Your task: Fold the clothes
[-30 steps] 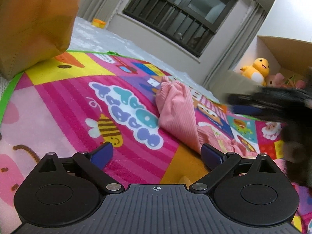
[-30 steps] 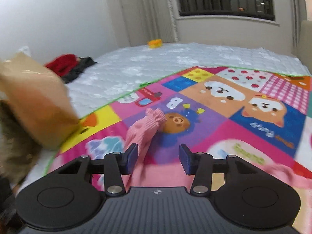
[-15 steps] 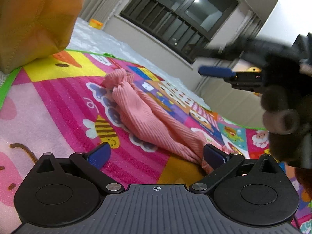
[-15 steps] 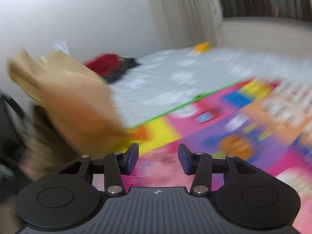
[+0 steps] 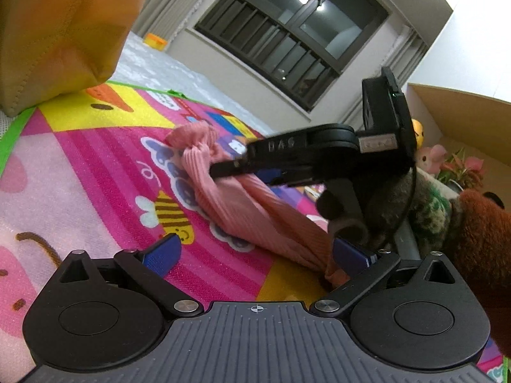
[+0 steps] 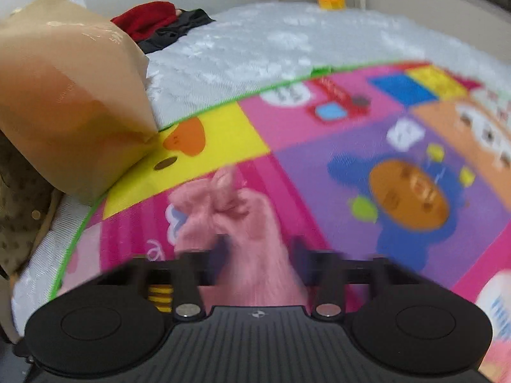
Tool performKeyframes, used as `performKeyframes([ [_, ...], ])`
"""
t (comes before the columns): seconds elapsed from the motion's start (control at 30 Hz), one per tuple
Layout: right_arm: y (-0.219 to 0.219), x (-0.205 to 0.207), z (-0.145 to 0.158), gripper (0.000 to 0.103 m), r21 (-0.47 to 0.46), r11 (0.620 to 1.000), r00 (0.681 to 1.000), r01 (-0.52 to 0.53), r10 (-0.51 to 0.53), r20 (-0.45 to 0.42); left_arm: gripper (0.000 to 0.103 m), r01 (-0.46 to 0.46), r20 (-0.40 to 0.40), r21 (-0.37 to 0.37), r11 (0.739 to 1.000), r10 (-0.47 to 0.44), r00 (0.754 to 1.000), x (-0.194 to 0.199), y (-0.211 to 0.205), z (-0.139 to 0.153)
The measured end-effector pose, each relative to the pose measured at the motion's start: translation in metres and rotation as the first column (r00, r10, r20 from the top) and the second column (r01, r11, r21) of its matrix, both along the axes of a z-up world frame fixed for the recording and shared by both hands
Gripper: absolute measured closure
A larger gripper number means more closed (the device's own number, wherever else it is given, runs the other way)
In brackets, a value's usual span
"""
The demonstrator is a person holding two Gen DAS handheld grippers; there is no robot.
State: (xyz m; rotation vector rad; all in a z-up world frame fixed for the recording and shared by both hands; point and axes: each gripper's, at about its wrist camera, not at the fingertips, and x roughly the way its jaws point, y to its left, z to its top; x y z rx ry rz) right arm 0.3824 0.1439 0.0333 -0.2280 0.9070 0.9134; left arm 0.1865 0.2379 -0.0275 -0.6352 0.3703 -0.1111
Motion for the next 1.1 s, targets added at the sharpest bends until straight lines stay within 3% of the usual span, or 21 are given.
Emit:
performKeyframes([
  [0.03, -0.001, -0.004, 0.0, 0.095, 0.013, 1.0, 1.0, -0.011, 0.011, -0.018, 0.0, 0.0, 0.002, -0.002, 1.0, 0.0, 1.0, 0.0, 0.0, 0.0],
  [0.13, -0.012, -0.032, 0.032, 0.098, 0.045, 0.997, 0.991, -0.067, 0.061, 0.118, 0.0, 0.001, 0.006, -0.009, 1.0, -0.001, 1.0, 0.0, 0.001, -0.001],
  [0.2, -0.022, -0.04, 0.065, 0.099, 0.06, 0.997, 0.971, -0.04, 0.024, 0.236, 0.0, 0.0, 0.01, -0.013, 1.0, 0.0, 1.0, -0.001, 0.002, -0.001],
  [0.23, -0.025, -0.047, 0.082, 0.1, 0.049, 0.999, 0.938, -0.018, 0.0, 0.348, 0.0, 0.0, 0.012, -0.014, 1.0, 0.001, 1.0, -0.001, 0.002, -0.001],
  [0.3, -0.02, -0.069, 0.1, 0.101, -0.021, 1.0, 0.776, 0.018, 0.0, 0.631, 0.0, -0.001, 0.013, -0.014, 1.0, 0.001, 1.0, -0.001, 0.001, -0.001],
  [0.37, -0.012, -0.076, 0.109, 0.1, -0.041, 0.999, 0.804, -0.03, 0.049, 0.592, 0.0, -0.001, 0.015, -0.014, 1.0, 0.001, 1.0, -0.001, 0.001, -0.001],
  [0.43, -0.006, -0.069, 0.106, 0.099, 0.039, 0.994, 0.937, -0.1, 0.081, 0.341, 0.0, 0.0, 0.018, -0.019, 1.0, 0.0, 1.0, -0.002, 0.002, -0.001],
  [0.53, -0.004, -0.072, 0.101, 0.09, 0.202, 0.969, 0.987, -0.141, 0.122, 0.1, 0.0, 0.002, 0.026, -0.031, 1.0, -0.002, 1.0, -0.003, 0.004, -0.002],
  [0.6, -0.01, -0.079, 0.112, 0.082, 0.252, 0.956, 0.986, -0.152, 0.129, 0.105, 0.0, 0.004, 0.028, -0.037, 0.999, -0.003, 1.0, -0.004, 0.004, -0.002],
  [0.7, -0.033, -0.084, 0.133, 0.063, 0.256, 0.959, 0.979, -0.123, 0.074, 0.191, 0.0, 0.005, 0.029, -0.041, 0.999, -0.004, 1.0, -0.004, 0.004, -0.002],
  [0.77, -0.061, -0.084, 0.139, 0.049, 0.273, 0.96, 0.978, -0.058, -0.001, 0.209, 0.0, 0.006, 0.03, -0.045, 0.999, -0.005, 1.0, -0.005, 0.005, -0.002],
  [0.87, -0.12, -0.088, 0.141, 0.041, 0.291, 0.955, 0.963, 0.057, -0.13, 0.237, 0.0, 0.009, 0.029, -0.052, 0.999, -0.007, 1.0, -0.004, 0.006, -0.001],
  [1.0, -0.209, -0.115, 0.11, 0.037, 0.216, 0.943, 0.898, 0.254, -0.313, 0.31, 0.0, 0.013, -0.01, -0.081, 0.997, -0.014, 1.0, 0.003, 0.012, 0.004],
  [1.1, -0.274, -0.136, 0.071, 0.037, 0.139, 0.902, 0.853, 0.409, -0.432, 0.292, 0.0, -0.001, -0.025, -0.156, 0.988, -0.003, 1.0, 0.02, 0.023, 0.013],
])
